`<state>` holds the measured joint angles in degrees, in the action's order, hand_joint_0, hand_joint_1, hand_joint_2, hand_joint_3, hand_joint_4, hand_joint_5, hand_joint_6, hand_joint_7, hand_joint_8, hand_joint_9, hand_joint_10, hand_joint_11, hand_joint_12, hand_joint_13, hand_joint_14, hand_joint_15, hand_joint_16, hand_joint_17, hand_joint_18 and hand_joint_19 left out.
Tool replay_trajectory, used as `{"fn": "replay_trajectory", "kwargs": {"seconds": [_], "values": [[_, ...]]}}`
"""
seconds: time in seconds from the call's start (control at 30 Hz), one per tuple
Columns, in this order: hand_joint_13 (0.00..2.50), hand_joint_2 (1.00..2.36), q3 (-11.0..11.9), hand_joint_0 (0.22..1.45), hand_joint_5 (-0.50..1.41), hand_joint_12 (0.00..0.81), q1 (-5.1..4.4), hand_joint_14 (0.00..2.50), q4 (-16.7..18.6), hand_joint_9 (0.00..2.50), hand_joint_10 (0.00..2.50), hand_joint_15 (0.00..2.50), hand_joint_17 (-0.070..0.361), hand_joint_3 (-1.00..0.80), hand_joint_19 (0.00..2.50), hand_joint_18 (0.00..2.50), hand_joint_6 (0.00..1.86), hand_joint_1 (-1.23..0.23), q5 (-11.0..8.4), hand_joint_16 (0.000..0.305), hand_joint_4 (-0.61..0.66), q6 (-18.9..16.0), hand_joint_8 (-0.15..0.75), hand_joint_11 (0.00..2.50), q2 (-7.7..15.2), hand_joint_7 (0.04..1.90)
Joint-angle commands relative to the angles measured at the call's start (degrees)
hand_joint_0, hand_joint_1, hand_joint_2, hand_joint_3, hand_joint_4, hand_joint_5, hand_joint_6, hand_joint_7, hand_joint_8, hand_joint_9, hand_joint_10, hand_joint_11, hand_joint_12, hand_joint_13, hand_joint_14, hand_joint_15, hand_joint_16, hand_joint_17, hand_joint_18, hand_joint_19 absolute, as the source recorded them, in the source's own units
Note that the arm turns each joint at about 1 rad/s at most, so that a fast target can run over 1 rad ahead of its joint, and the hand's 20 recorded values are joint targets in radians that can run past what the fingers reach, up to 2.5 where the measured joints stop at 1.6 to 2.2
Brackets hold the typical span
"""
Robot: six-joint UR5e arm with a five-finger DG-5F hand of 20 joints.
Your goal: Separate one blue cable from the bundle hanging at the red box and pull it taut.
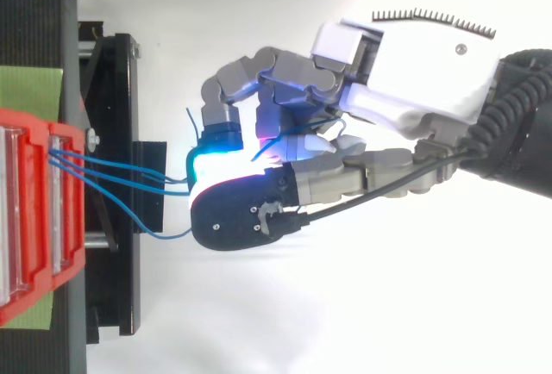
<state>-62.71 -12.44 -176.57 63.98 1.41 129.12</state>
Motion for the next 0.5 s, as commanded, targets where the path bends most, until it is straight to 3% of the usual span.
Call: {"fn": "replay_trajectory", "kwargs": {"seconds": [0.0, 0.47], "values": [[0.81, 1.02, 0.05, 0.76, -0.18, 0.451, 0.05, 2.50, 0.00, 0.36, 2.50, 1.50, 0.106, -0.10, 1.03, 1.07, 0.96, -0.76, 0.00, 0.047, -0.20, 0.00, 0.367, 1.95, -0.01, 1.46], [0.80, 1.02, -0.04, 0.76, -0.18, 0.449, -0.04, 2.50, 0.00, 0.36, 2.50, 1.51, 0.106, -0.10, 1.04, 1.07, 0.96, -0.76, 0.00, 0.047, -0.21, 0.00, 0.367, 1.92, 0.08, 1.47]]}}
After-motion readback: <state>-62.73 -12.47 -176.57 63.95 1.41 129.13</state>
